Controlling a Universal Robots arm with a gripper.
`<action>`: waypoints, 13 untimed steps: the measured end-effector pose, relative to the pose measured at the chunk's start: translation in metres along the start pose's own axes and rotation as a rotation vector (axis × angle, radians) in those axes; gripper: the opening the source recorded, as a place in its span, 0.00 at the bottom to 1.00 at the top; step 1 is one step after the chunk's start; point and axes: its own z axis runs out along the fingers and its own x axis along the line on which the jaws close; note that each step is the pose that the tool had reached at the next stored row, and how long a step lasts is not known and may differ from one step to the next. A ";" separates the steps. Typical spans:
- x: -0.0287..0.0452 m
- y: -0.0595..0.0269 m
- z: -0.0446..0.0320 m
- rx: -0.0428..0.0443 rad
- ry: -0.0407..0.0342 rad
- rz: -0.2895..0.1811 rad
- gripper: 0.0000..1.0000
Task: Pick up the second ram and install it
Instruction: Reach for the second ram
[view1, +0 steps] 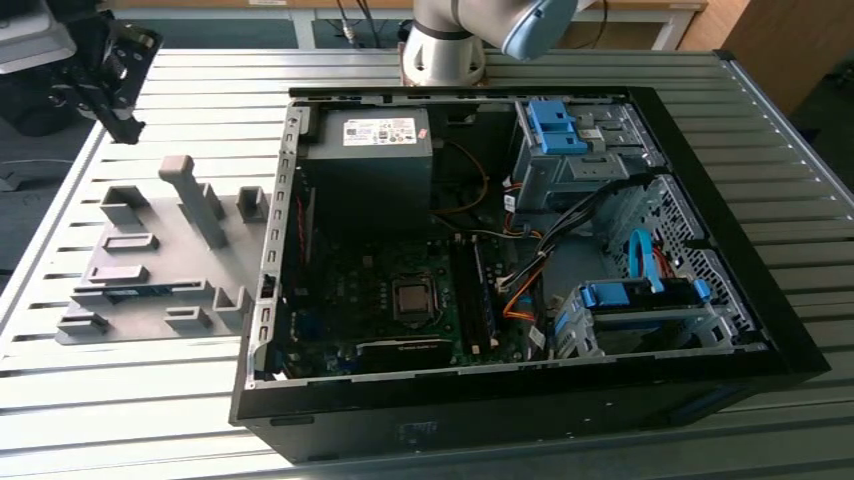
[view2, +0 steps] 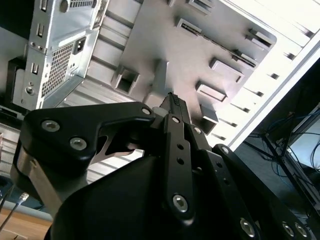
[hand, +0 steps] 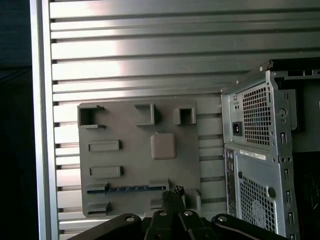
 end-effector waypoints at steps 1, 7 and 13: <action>0.0019 -0.0017 0.0001 0.0000 -0.0001 0.000 0.11; 0.0117 -0.0142 0.0005 0.0000 0.0000 0.000 0.11; 0.0332 -0.0197 0.0008 0.0000 -0.0001 0.000 0.11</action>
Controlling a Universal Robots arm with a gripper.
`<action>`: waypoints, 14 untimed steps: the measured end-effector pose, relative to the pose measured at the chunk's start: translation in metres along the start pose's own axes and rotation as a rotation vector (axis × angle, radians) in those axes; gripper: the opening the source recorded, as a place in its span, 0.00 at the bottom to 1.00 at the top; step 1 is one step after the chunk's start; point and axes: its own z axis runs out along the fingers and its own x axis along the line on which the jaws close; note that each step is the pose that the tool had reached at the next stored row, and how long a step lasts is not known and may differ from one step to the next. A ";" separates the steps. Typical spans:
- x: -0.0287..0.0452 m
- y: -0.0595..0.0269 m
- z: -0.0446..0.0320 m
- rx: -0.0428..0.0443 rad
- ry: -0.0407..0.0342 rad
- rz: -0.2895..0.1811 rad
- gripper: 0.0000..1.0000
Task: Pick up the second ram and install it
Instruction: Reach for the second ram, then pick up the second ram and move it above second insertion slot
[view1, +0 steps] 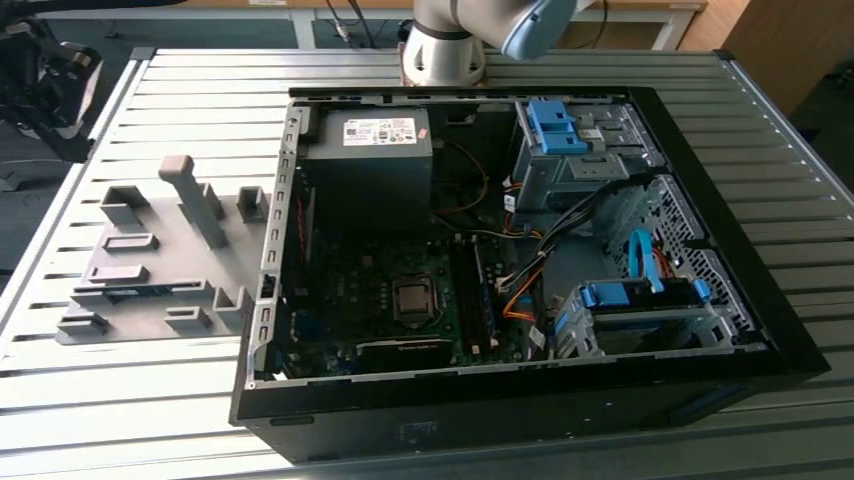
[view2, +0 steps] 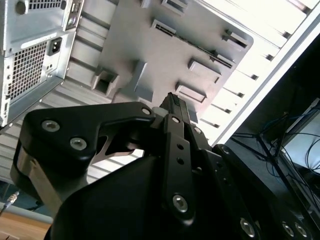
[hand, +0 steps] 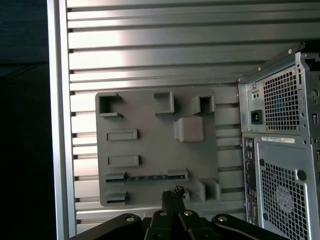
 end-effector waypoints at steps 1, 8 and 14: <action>0.0034 -0.0004 0.0000 0.0000 0.0000 0.000 0.11; 0.0076 -0.0009 0.0000 0.0000 0.0001 0.000 0.11; 0.0076 -0.0009 0.0000 0.0000 0.0001 0.000 0.11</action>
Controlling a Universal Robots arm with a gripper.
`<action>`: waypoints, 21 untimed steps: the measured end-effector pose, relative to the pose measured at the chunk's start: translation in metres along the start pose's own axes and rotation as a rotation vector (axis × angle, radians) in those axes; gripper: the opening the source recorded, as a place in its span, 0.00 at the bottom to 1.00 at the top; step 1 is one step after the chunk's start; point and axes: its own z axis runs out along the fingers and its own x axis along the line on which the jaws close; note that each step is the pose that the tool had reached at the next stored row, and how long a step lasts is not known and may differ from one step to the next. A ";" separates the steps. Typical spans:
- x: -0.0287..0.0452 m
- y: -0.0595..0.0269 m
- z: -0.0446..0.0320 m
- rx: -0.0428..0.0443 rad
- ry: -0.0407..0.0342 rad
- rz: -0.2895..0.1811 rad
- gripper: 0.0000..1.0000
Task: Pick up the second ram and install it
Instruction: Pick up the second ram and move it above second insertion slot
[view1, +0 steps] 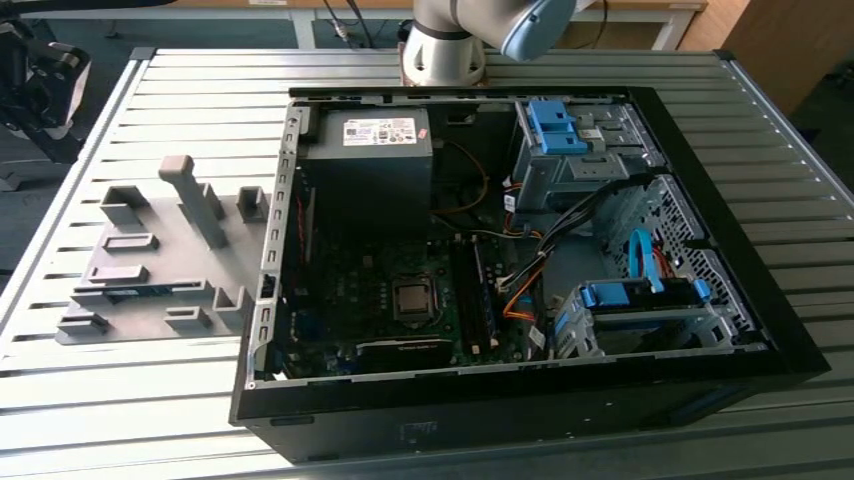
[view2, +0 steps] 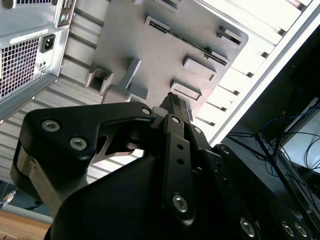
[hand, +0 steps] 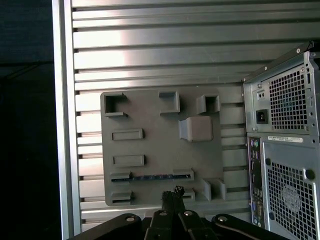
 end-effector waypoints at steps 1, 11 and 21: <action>0.0000 0.0000 0.0000 0.0000 0.0000 0.000 0.11; 0.0007 -0.0001 0.0001 -0.0024 0.0043 -0.097 0.11; 0.0011 -0.0001 0.0007 -0.0057 0.0116 -0.263 0.11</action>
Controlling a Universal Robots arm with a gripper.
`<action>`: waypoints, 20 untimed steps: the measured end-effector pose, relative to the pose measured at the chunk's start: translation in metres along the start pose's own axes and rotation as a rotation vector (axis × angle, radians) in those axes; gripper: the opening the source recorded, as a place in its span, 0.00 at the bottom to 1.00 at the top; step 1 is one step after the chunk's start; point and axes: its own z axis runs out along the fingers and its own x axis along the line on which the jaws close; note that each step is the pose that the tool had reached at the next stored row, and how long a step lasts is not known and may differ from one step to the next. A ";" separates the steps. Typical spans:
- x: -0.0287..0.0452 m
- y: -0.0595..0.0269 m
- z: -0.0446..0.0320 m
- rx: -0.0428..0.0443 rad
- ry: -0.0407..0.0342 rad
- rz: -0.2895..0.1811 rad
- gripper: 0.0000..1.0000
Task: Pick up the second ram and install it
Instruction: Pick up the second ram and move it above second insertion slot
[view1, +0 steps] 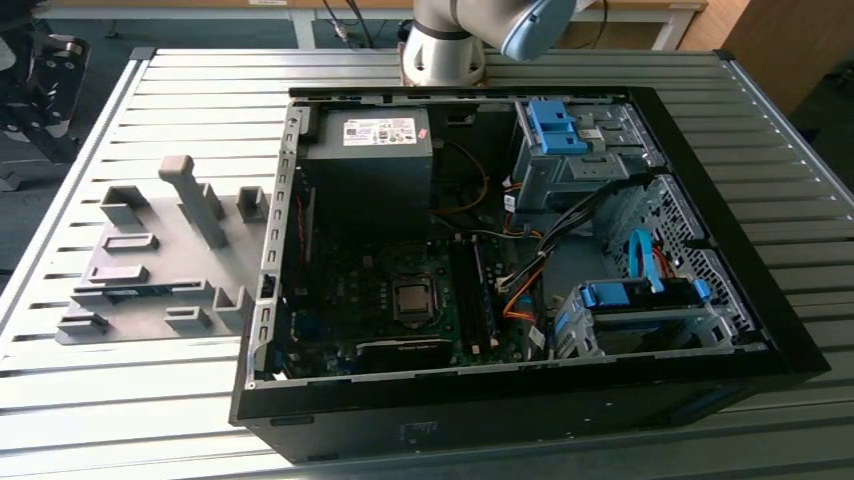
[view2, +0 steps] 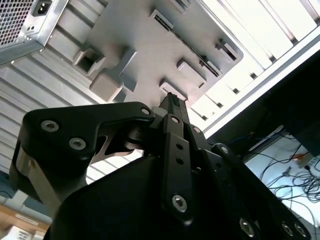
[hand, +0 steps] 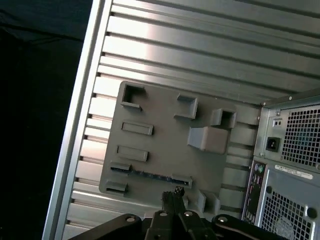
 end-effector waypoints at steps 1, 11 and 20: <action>0.0000 0.0000 0.0001 -0.0001 0.0007 -0.016 0.11; 0.0001 0.0000 0.0007 -0.0004 0.0083 -0.172 0.11; 0.0001 -0.0001 0.0012 0.0017 0.0148 -0.294 0.11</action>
